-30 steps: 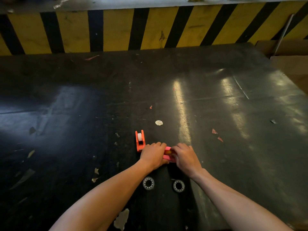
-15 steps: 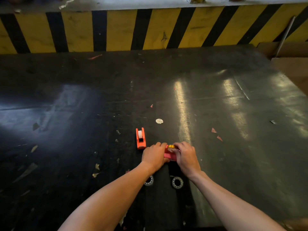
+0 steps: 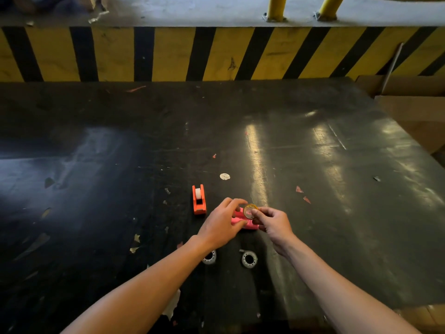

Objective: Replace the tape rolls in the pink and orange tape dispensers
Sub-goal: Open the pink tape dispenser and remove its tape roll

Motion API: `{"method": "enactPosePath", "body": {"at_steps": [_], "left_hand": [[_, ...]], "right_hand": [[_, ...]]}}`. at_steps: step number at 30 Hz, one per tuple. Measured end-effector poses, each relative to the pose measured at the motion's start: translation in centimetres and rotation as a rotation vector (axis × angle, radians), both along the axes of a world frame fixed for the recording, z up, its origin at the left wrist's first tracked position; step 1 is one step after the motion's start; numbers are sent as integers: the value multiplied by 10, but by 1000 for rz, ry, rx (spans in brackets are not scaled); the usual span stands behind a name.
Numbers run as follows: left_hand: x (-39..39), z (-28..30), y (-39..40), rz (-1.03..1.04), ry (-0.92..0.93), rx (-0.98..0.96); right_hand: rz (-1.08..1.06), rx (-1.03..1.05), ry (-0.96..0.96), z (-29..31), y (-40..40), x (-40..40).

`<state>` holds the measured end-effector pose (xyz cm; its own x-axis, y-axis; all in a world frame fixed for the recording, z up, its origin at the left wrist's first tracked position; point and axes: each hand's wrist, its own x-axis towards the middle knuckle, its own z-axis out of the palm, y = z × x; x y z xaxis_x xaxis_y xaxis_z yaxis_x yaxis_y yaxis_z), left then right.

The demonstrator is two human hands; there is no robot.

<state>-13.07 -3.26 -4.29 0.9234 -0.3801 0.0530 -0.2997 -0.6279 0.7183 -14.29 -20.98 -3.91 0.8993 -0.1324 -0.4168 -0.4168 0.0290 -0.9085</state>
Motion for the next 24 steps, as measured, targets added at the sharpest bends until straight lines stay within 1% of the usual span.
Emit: {"method": "enactPosePath", "body": {"at_steps": [2,4,9,12,13,14,17,18,19,21,23,24], "left_hand": [[-4,8,3,2,-34,-36],[-8,13,8,26,-40,-64],[-19,15,21,66,-85,-95],[-29,13,27,144,-74,-177],[-32,12,30,187,-62,-207],[-36,11,34,228,-48,-229],[-47,4,45,333,25,-257],[-51,1,47,362,51,-261],[-54,-1,49,387,76,-264],[-61,-5,49,424,123,-267],[-67,-9,47,450,167,-273],[-69,-10,46,458,189,-280]], "right_hand": [[26,165,41,7,3,-2],[70,256,64,13,7,-5],[137,286,99,20,17,-11],[97,276,99,17,15,-16],[76,188,76,14,12,-18],[76,20,46,9,6,-19],[186,-662,-20,-7,-19,-28],[238,-822,-46,-12,-27,-33],[298,-935,-80,-17,-33,-38],[443,-1098,-142,-26,-43,-50],[569,-1208,-179,-35,-50,-59],[608,-1229,-180,-38,-52,-63]]}}
